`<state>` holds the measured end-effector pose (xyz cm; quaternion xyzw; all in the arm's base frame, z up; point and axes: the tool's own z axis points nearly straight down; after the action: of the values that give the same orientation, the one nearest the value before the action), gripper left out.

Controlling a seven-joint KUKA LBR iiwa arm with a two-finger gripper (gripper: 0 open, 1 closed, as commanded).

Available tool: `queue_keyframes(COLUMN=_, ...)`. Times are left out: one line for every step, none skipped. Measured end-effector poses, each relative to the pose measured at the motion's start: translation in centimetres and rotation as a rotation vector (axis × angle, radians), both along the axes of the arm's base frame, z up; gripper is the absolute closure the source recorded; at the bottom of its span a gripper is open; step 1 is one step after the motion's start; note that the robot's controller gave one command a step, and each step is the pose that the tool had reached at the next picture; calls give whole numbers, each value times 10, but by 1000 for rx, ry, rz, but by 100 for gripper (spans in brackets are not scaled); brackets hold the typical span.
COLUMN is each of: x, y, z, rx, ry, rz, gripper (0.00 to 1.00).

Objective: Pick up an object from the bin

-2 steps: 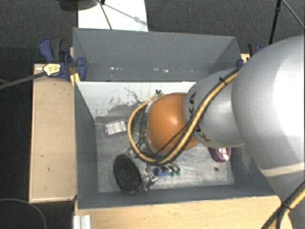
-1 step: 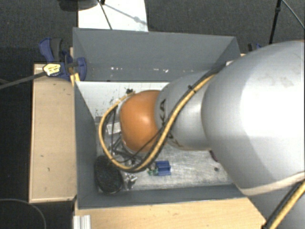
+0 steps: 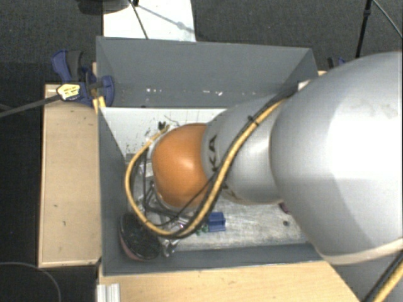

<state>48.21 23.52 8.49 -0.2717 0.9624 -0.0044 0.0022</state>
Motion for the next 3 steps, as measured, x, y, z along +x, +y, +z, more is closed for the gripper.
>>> queue_keyframes(x=4, y=-1, z=-4, rx=4, ry=4, rz=12, gripper=0)
queue_keyframes(x=3, y=8, z=-9, rx=0, ry=-3, rz=86, gripper=0)
queue_keyframes(x=15, y=-65, z=6, rx=4, ry=5, rz=17, gripper=0)
